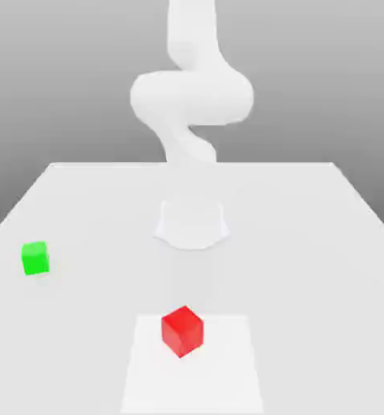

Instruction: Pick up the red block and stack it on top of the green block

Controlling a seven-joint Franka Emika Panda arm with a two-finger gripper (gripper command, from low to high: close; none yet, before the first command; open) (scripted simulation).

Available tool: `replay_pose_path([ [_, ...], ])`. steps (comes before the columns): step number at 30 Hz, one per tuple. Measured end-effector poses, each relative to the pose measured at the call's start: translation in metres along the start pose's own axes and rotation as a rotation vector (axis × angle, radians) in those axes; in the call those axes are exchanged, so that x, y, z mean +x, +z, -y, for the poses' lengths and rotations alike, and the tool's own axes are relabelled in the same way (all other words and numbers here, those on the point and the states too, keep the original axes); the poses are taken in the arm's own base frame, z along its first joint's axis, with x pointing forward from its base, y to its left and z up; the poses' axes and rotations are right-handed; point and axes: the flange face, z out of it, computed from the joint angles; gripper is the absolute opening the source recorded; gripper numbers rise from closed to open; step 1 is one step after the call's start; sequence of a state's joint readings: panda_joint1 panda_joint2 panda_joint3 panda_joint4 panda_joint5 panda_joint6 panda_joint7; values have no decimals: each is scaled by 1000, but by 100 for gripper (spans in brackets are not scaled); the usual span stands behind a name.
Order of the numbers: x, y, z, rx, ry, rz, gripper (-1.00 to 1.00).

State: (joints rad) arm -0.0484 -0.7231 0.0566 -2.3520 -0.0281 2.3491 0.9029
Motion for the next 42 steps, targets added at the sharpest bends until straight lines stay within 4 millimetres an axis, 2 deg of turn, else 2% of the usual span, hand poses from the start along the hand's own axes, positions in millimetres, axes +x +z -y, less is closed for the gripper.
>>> replay_pose_path([
  [4,-25,95,-17,-153,113,33,0],
  [9,-58,196,-66,-324,268,83,0],
  [13,-91,258,-117,-447,404,131,0],
  [17,-131,303,-171,-558,549,185,0],
  [22,-184,332,-228,-672,731,256,0],
  [32,-203,363,-247,-678,771,262,0],
  [38,-220,382,-265,-687,765,265,0],
  [39,-222,384,-268,-689,764,266,-100],
  [42,-222,384,-268,-688,764,266,-100],
])
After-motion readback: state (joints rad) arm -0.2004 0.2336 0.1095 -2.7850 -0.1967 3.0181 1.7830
